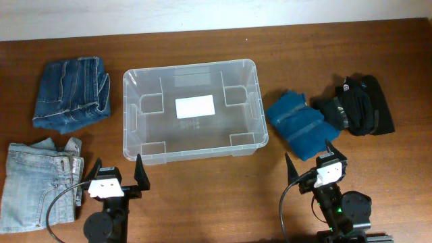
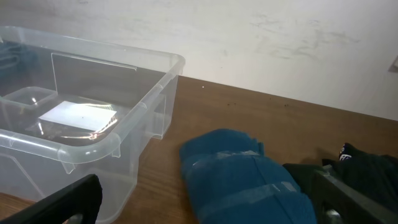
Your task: Pack container
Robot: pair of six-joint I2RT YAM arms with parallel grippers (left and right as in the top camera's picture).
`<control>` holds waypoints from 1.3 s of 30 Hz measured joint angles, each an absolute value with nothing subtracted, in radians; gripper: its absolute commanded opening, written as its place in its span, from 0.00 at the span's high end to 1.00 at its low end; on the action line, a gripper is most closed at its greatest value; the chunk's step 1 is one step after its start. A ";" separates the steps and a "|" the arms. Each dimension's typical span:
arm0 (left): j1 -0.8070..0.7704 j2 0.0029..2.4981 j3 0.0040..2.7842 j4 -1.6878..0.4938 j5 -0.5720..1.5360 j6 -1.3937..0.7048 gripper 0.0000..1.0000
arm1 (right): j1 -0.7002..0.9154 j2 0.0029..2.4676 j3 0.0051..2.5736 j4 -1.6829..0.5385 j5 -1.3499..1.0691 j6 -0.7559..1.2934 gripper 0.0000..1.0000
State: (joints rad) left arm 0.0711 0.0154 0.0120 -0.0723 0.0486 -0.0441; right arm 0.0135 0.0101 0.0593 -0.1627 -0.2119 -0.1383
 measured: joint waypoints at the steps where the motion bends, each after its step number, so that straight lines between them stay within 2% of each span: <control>1: 0.071 0.015 0.012 -0.072 0.049 -0.044 0.01 | 0.014 0.010 0.059 -0.163 -0.212 -0.139 0.02; 11: 0.071 0.015 0.014 -0.044 0.053 -0.049 0.01 | 0.014 0.010 0.059 -0.163 -0.212 -0.138 0.02; 17: 0.096 0.115 0.217 -0.282 0.048 -0.063 0.01 | 0.014 0.010 0.059 -0.162 -0.212 -0.139 0.02; 24: 0.184 0.535 0.754 -0.504 0.062 -0.071 0.01 | 0.014 0.010 0.057 -0.160 -0.212 -0.139 0.02; 29: 0.222 0.902 1.096 -0.674 0.144 -0.060 0.01 | 0.014 0.011 0.057 -0.160 -0.212 -0.139 0.02; 34: 0.225 1.185 1.294 -0.691 0.267 -0.046 0.01 | 0.014 0.011 0.057 -0.160 -0.212 -0.139 0.02; 39: 0.229 1.373 1.308 -0.561 0.319 -0.044 0.01 | 0.014 0.011 0.057 -0.160 -0.212 -0.138 0.02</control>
